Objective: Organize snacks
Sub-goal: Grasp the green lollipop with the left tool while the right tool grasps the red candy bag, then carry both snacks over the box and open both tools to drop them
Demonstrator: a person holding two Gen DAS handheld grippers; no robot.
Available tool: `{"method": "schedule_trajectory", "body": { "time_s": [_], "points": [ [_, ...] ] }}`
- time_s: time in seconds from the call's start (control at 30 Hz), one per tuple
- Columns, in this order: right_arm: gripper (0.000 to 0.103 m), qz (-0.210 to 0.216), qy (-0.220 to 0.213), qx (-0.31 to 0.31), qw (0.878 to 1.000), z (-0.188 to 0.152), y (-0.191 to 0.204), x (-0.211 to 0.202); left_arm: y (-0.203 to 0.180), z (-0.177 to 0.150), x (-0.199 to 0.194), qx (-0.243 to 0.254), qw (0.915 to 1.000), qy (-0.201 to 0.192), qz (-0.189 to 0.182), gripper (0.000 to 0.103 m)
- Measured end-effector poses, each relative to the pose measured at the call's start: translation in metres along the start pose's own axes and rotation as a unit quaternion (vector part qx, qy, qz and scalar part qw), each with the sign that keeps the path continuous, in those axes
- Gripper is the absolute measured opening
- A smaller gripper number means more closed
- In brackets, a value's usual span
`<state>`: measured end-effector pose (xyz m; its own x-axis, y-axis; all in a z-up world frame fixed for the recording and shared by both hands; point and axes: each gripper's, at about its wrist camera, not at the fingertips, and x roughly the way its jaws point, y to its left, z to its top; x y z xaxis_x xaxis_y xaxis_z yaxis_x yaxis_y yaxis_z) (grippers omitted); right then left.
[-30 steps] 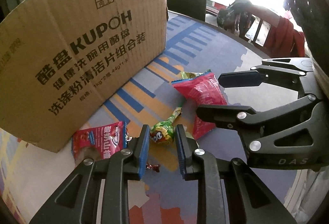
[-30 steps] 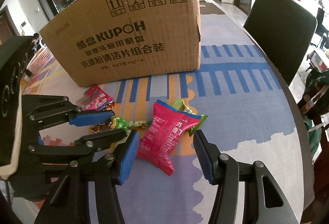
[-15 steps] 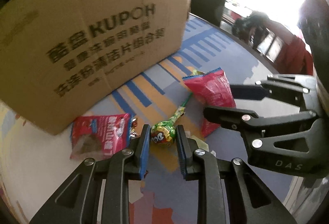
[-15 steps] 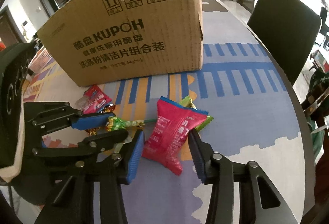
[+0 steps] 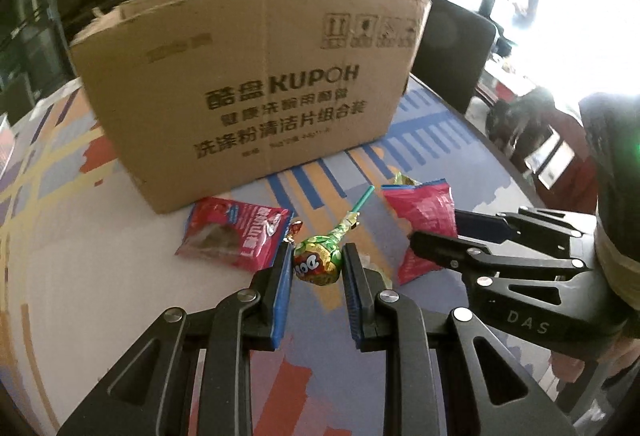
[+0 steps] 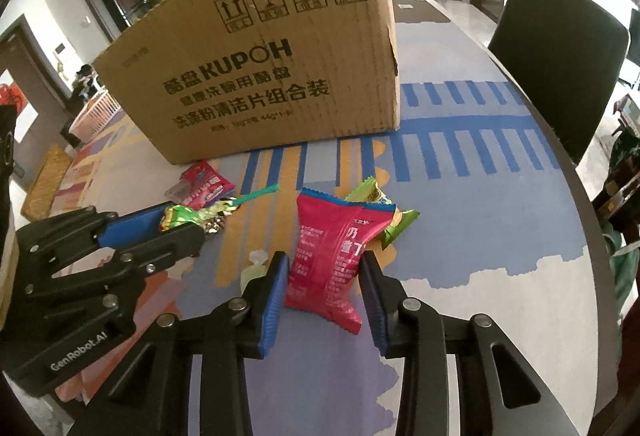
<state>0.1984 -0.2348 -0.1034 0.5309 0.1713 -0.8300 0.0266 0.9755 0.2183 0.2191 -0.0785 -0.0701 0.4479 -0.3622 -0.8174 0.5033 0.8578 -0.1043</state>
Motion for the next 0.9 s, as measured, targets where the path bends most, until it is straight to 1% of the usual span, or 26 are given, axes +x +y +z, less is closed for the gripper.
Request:
{"method": "schedule_trajectory", "body": {
  "time_s": [0.17, 0.4, 0.5, 0.63, 0.9],
  "points": [
    [0.037, 0.006, -0.019, -0.001, 1.0, 0.001, 0.001, -0.016, -0.001, 0.0, -0.02, -0.025, 0.9993, -0.025, 0.006, 0.025],
    [0.037, 0.019, -0.066, -0.017, 0.998, 0.013, 0.011, -0.05, -0.003, 0.012, -0.054, -0.041, 0.9964, -0.073, 0.011, 0.025],
    [0.037, 0.026, -0.084, -0.022, 0.996, 0.02, 0.016, -0.061, -0.005, 0.021, -0.069, -0.044, 0.9944, -0.096, 0.013, 0.025],
    [0.037, 0.033, -0.115, -0.028, 0.992, 0.034, 0.023, -0.079, -0.005, 0.036, -0.087, -0.046, 0.9907, -0.125, 0.027, 0.025],
    [0.037, 0.042, -0.163, -0.034, 0.985, 0.065, 0.03, -0.103, 0.001, 0.067, -0.111, -0.049, 0.9835, -0.167, 0.049, 0.025]
  ]
}}
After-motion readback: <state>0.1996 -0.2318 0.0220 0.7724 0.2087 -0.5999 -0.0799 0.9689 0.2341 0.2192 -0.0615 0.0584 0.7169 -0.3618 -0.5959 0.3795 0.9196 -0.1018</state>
